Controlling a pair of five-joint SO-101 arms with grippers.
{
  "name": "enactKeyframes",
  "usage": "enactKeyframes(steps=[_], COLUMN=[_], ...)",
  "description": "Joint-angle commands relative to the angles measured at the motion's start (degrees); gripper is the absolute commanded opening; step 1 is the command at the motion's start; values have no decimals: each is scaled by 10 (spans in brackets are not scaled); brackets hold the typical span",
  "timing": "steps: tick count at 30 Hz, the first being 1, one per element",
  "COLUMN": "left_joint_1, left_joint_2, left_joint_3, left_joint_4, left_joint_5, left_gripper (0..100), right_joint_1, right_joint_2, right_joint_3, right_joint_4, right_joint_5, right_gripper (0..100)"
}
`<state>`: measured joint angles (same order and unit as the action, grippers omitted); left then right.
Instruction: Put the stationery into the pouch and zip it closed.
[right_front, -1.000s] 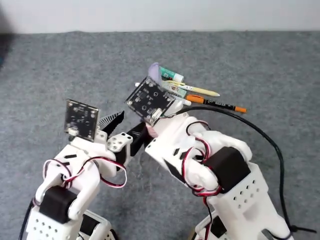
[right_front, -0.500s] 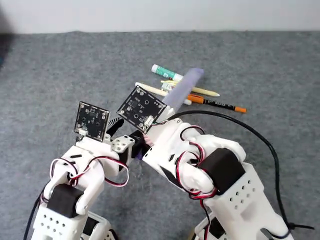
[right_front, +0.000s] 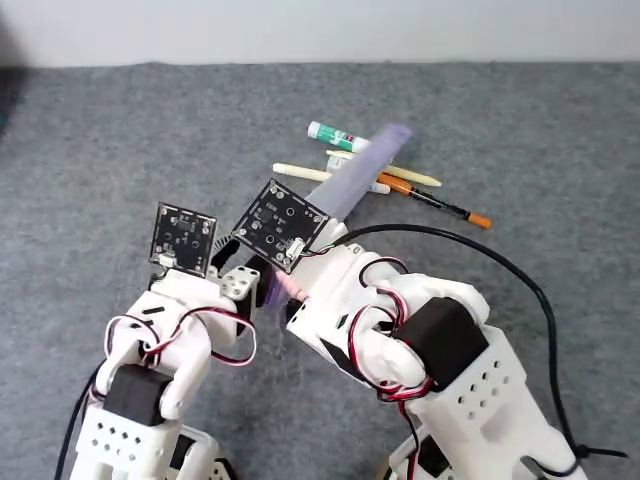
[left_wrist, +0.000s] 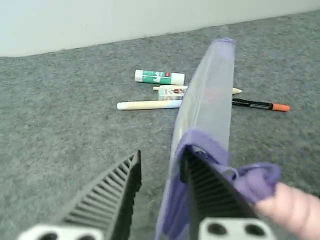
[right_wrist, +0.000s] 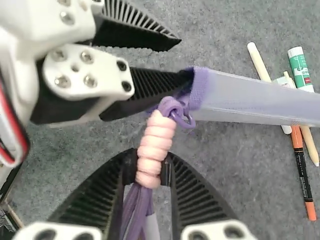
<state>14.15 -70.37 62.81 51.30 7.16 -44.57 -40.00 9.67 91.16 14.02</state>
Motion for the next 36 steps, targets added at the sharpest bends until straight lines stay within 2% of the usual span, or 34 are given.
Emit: enactKeyframes(steps=[1,6,13,24,30,36], left_joint_1=[-35,-73,-72,-71,-71,-87], left_joint_2=[4,4,4,4,4,-1], left_joint_3=[4,23,31,122,136,138], left_joint_4=[-5,1,83,101,98,97], left_joint_5=[-4,-4,15,13,12,11], left_gripper=[119,118,87,68,70,73], right_joint_1=[-10,16,69,67,44,45], right_joint_2=[-21,-26,-26,8,42,44], right_joint_3=[-34,-34,-43,-23,29,59], right_joint_4=[3,7,-15,-24,-117,-126], right_joint_5=[5,4,6,1,1,-2], right_gripper=[8,8,8,8,8,8])
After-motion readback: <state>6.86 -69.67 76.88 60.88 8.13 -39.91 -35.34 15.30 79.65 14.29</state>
